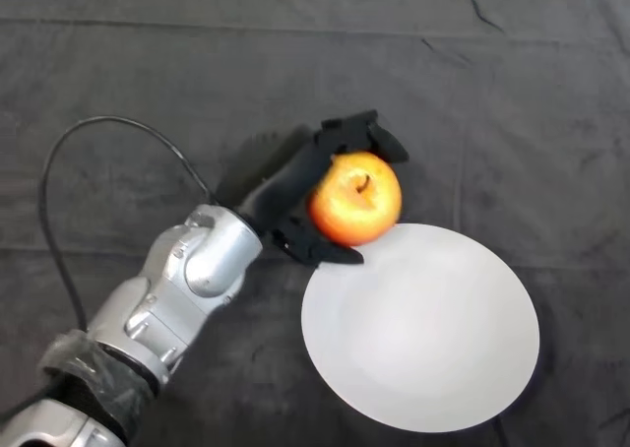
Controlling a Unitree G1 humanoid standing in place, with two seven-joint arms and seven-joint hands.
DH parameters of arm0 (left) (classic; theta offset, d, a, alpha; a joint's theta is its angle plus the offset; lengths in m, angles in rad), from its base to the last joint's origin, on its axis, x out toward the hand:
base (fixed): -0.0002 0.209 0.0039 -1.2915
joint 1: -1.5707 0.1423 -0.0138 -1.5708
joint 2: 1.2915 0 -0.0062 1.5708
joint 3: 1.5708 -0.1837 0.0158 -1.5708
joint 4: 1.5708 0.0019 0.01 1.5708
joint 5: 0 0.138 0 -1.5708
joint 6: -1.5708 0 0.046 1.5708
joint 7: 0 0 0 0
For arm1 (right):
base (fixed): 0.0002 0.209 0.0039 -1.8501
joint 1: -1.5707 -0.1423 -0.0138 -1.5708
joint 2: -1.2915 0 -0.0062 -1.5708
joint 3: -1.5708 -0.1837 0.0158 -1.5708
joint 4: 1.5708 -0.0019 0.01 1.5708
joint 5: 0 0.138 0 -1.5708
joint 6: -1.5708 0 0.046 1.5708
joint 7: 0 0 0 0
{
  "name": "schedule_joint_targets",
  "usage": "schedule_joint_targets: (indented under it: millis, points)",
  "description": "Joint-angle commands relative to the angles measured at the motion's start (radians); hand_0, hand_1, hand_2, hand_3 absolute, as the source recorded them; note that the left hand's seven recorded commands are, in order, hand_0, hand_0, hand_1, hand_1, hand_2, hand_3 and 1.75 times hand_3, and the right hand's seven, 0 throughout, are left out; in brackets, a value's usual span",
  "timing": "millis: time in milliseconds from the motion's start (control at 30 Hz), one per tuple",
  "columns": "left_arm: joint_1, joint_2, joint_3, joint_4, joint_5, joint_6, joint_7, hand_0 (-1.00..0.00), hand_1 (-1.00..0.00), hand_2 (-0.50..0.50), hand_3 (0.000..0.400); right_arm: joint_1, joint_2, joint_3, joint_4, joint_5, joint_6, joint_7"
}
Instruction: Move the apple to the plate
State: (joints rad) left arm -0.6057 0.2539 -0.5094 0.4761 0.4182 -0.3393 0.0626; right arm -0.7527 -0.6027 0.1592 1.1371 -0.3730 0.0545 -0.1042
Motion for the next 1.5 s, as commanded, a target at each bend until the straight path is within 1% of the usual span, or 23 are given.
schedule_joint_targets:
  millis: [33, 233, 467, 633, 667, 700, 733, 767, 800, 1033, 1500]
  points:
    - [0.028, 0.003, -0.030, -0.043, 0.002, 0.012, 0.013, -1.00, -1.00, 0.00, 0.400, 0.045, -0.005, -0.0126, -0.010, 0.0102, 0.009, 0.0075]
    - [0.020, -0.007, -0.101, -0.007, -0.010, 0.010, 0.031, -1.00, -1.00, 0.00, 0.400, 0.045, -0.005, -0.0127, -0.011, 0.0101, 0.009, 0.0078]
    - [0.002, -0.012, -0.173, 0.060, -0.026, -0.004, 0.042, -1.00, -0.95, -0.02, 0.400, 0.044, -0.005, -0.0128, -0.010, 0.0098, 0.009, 0.0079]
    - [-0.018, -0.008, -0.205, 0.115, -0.041, -0.023, 0.035, -1.00, -0.89, -0.05, 0.400, 0.043, -0.005, -0.0127, -0.008, 0.0094, 0.009, 0.0079]
    - [-0.022, -0.008, -0.209, 0.124, -0.044, -0.025, 0.033, -0.96, -0.79, -0.08, 0.383, 0.043, -0.005, -0.0127, -0.008, 0.0093, 0.009, 0.0079]
    - [-0.026, -0.008, -0.213, 0.132, -0.047, -0.026, 0.030, -0.84, -0.64, -0.10, 0.336, 0.043, -0.005, -0.0126, -0.007, 0.0092, 0.009, 0.0078]
    - [-0.031, -0.008, -0.217, 0.140, -0.049, -0.026, 0.027, -0.60, -0.31, -0.15, 0.240, 0.043, -0.005, -0.0126, -0.007, 0.0092, 0.009, 0.0078]
    - [-0.034, -0.008, -0.220, 0.146, -0.051, -0.026, 0.025, -0.22, 0.00, -0.11, 0.088, 0.043, -0.005, -0.0126, -0.007, 0.0091, 0.009, 0.0078]
    - [-0.037, -0.008, -0.224, 0.151, -0.054, -0.026, 0.024, 0.00, 0.00, 0.00, 0.000, 0.042, -0.005, -0.0125, -0.006, 0.0090, 0.008, 0.0077]
    - [-0.052, -0.004, -0.236, 0.167, -0.065, -0.019, 0.015, 0.00, 0.00, 0.00, 0.000, 0.041, -0.005, -0.0123, -0.004, 0.0085, 0.008, 0.0074]
    - [-0.059, 0.018, -0.225, 0.135, -0.082, -0.011, 0.013, 0.00, 0.00, 0.00, 0.000, 0.040, -0.004, -0.0120, 0.000, 0.0079, 0.006, 0.0069]
